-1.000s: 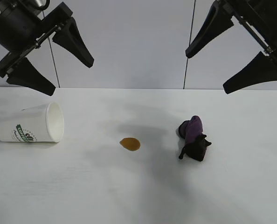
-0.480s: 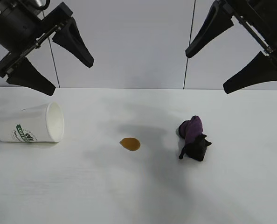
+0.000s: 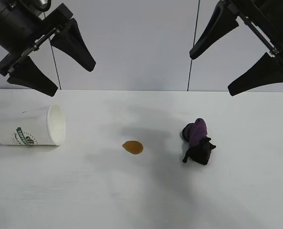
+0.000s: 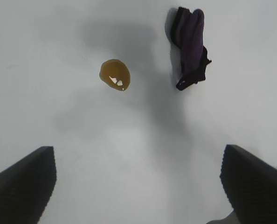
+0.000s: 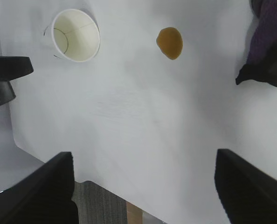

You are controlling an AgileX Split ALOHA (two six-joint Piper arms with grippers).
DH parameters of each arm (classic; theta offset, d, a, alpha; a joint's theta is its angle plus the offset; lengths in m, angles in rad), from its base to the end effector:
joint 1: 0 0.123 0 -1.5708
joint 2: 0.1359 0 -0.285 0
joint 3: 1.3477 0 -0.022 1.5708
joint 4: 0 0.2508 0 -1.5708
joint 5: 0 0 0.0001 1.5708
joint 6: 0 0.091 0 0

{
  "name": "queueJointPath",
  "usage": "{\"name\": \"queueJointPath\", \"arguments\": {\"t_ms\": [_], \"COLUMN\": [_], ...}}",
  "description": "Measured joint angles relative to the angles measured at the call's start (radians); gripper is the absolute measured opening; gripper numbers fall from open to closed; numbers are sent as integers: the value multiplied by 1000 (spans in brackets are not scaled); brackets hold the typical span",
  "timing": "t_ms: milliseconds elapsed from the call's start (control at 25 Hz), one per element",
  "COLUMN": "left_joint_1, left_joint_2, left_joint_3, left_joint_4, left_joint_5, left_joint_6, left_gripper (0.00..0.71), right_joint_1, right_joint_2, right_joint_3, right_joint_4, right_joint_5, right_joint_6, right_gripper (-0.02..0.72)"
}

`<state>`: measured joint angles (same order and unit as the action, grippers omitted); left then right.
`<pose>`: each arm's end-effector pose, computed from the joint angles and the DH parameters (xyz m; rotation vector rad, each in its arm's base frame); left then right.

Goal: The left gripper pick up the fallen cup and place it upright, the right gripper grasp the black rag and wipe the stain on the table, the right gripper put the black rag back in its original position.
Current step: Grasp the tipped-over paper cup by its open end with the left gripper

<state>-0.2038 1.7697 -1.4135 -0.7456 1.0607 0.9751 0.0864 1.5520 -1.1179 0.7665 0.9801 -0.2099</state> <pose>0.3500 -0.1274 0.2787 1.0974 2.3253 -0.7428 0.3000 0.0786 0.2730 0.0905 2.7131 0.9455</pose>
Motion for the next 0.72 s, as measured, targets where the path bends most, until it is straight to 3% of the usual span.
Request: {"name": "queueJointPath", "arguments": {"t_ms": [320, 720], "left_joint_1": [0, 0], "left_joint_2": [-3, -2], "left_joint_3": [-15, -15], "left_joint_4": [235, 343], "left_joint_5": [5, -121], "left_joint_6": [395, 462], "left_gripper": [687, 687], "right_joint_1": [0, 0], "right_joint_2": [0, 0], "right_joint_3": [0, 0], "right_joint_4": [0, 0], "right_joint_5": [0, 0], "right_joint_6": [0, 0], "right_gripper": [568, 568]}}
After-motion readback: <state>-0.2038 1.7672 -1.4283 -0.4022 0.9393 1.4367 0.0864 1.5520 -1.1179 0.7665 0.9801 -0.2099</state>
